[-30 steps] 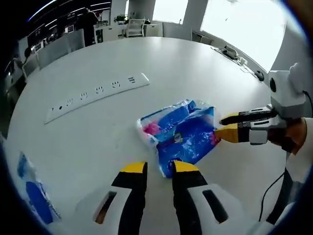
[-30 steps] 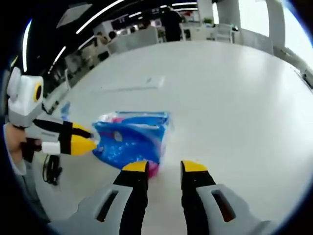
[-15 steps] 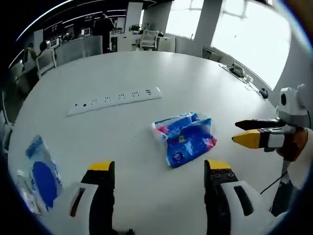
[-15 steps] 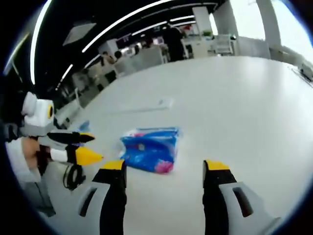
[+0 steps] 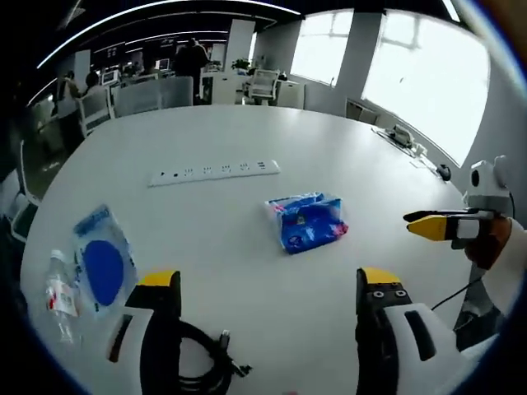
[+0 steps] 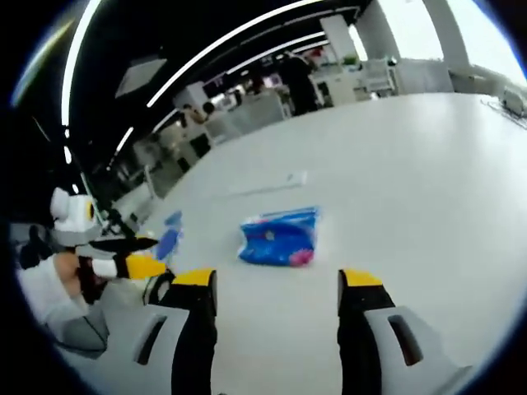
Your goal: Arrange the tabletop items into an orderly group along one side of the table until the central work area is clear of visible clutter.
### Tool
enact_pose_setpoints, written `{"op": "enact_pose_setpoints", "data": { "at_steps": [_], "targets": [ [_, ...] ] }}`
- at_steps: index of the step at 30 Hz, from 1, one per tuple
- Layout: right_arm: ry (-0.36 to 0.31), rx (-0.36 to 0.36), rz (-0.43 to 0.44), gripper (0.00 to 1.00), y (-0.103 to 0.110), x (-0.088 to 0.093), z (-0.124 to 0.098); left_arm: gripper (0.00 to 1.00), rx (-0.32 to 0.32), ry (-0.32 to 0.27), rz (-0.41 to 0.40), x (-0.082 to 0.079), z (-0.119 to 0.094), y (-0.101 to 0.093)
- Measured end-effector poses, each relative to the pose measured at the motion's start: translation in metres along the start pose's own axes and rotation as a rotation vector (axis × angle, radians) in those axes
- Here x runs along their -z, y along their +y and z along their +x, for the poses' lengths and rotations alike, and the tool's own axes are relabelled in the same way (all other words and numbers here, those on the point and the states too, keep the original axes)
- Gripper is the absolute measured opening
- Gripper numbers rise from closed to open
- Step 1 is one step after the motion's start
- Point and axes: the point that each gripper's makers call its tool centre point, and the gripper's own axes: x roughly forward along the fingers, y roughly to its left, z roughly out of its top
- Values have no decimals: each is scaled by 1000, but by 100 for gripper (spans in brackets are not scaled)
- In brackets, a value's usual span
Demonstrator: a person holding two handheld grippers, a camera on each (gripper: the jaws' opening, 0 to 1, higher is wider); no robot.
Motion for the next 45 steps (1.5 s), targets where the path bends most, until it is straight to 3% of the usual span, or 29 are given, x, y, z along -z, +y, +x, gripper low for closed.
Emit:
{"op": "enact_pose_setpoints", "data": {
  "at_steps": [10,17,21,24,34,45],
  "targets": [
    [5,-23,-10,59,14,8,-14,88,-21,9,-37,23,-22,9],
    [42,-53,-4,56,24,27,-16,85,-51,-3,-99,35,-27,25],
    [42,-58,-2,56,26,34,-21,78,-83,-15,-134,45,-34,35],
    [35,-50,26,55,22,39,-24,78,-82,-6,-152,52,-36,39],
    [37,-43,73,54,18,52,-28,75,-76,51,-118,78,-38,35],
    [46,-58,132,52,21,64,-29,67,-66,79,-62,85,-29,30]
  ]
}}
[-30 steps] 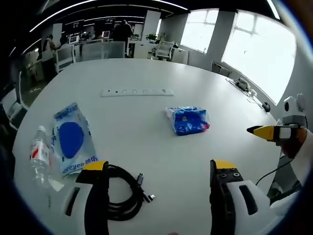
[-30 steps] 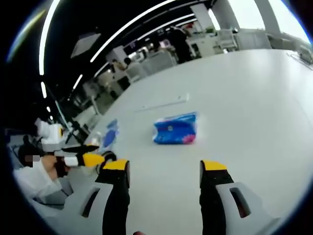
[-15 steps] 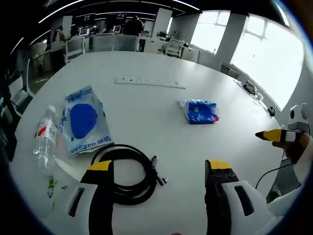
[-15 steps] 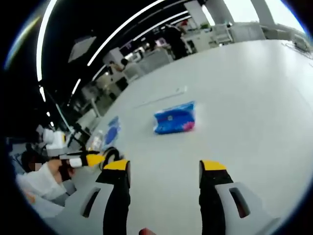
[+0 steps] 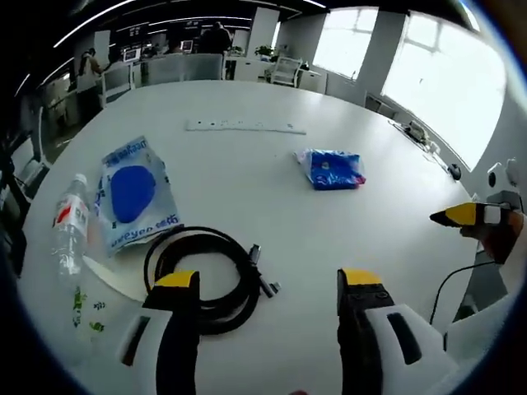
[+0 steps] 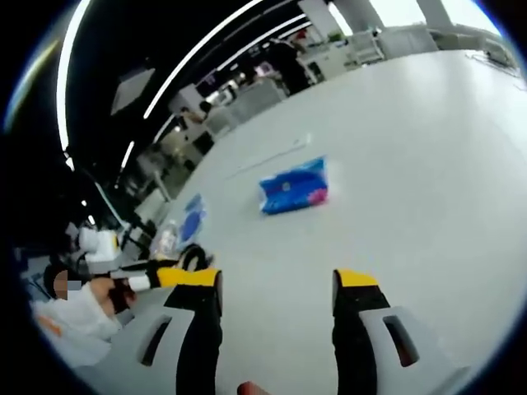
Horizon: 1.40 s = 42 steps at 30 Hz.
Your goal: Arrange the tabletop items into an orderly group along one side of the table until the central work area is clear of visible clutter.
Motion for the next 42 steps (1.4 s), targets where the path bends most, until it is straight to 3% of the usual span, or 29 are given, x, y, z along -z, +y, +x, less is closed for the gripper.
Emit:
{"op": "enact_pose_setpoints", "data": {
  "at_steps": [5,9,17,21,25,29,36,42],
  "targets": [
    [2,0,7,52,-2,3,-4,64,7,7,82,6,7,-7],
    [-12,-3,67,52,-7,5,-7,56,-2,28,162,11,16,1],
    [-5,3,99,52,-16,7,-12,38,-9,58,160,19,22,14],
    [-23,-3,138,52,-16,2,-11,22,23,48,152,21,21,11],
    [-58,-34,181,53,-7,-5,-10,25,20,70,195,26,24,13],
    [-37,-39,175,52,-3,3,-7,26,22,82,231,30,28,13],
    [0,-56,228,51,3,19,-2,17,50,62,246,31,28,11],
    [11,-73,213,50,14,18,1,12,47,72,261,31,27,10]
  ]
}}
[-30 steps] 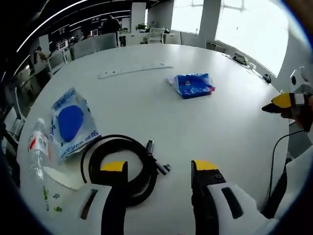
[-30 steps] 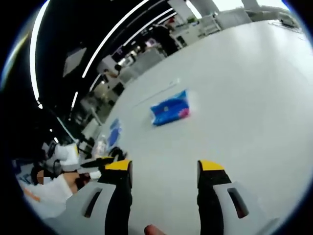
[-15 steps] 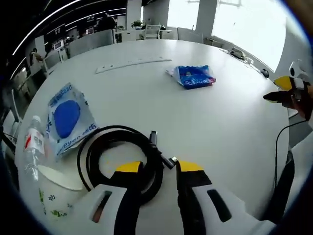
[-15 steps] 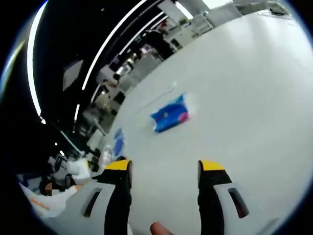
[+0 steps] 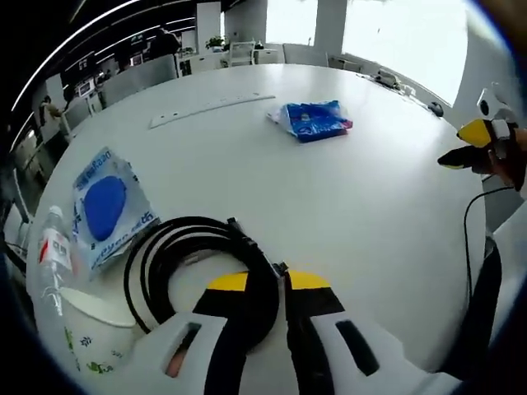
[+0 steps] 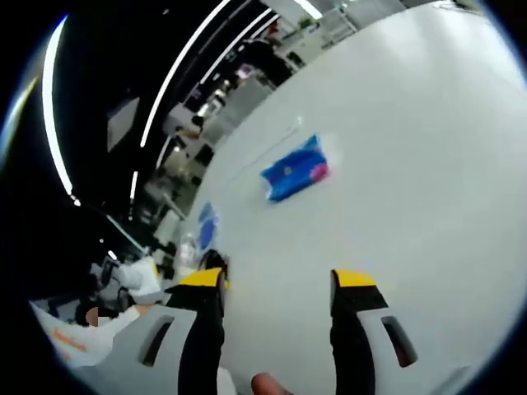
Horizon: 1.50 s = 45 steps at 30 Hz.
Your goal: Arrange the tabletop items into an orderly group along one side of the table until the central work area is clear of visible clutter.
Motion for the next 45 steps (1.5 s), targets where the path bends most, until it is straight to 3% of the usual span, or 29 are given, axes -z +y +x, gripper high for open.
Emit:
{"op": "enact_pose_setpoints", "data": {
  "at_steps": [10,16,22,31,36,37,42,45],
  "targets": [
    [13,-19,3,50,7,3,4,10,-23,-91,17,-28,-18,-7],
    [22,-35,1,51,14,5,6,10,-13,-154,138,-52,-30,-23],
    [35,-68,-18,52,30,5,9,10,15,-210,204,-74,-38,-40],
    [85,-100,-103,51,56,10,19,10,55,-243,322,-81,-45,-65],
    [107,-141,-54,38,71,8,31,10,86,-262,414,-85,-46,-78],
    [97,-148,-38,37,76,4,36,6,81,-246,423,-82,-46,-80],
    [112,-184,-18,40,94,1,56,3,133,-277,380,-89,-44,-88],
    [154,-209,-23,43,105,5,65,2,148,-292,474,-93,-46,-101]
  ]
}}
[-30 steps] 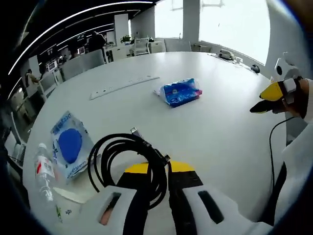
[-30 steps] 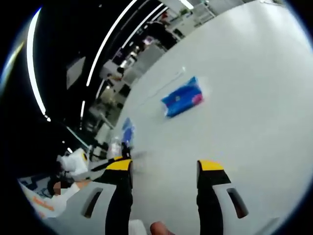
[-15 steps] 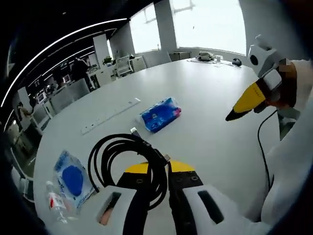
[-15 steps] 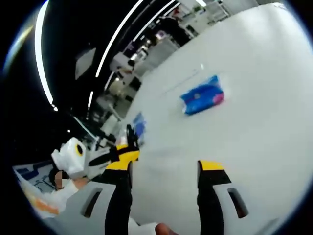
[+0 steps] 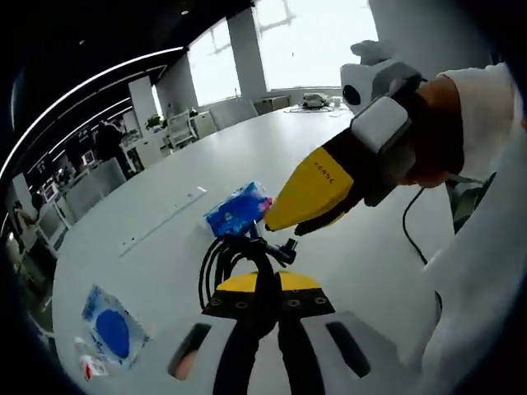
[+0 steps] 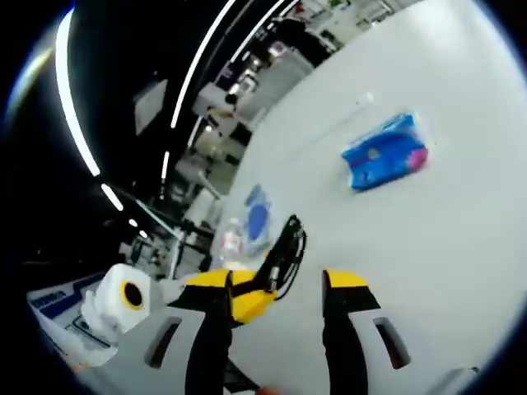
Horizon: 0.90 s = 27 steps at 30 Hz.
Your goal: Arrange the tabletop items into an orderly group along one side of the table until the central work area is clear of visible clutter.
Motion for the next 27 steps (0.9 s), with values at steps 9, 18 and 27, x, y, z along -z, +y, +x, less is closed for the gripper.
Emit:
{"op": "enact_pose_setpoints", "data": {
  "at_steps": [9,18,27],
  "targets": [
    [-9,15,96,30,-2,-2,-1,2,-9,18,305,-12,0,-10],
    [-47,89,182,12,-22,5,-11,3,-7,63,561,-14,2,-22],
    [-77,44,197,9,-18,0,-14,8,24,1,294,-15,3,-19]
  ]
}}
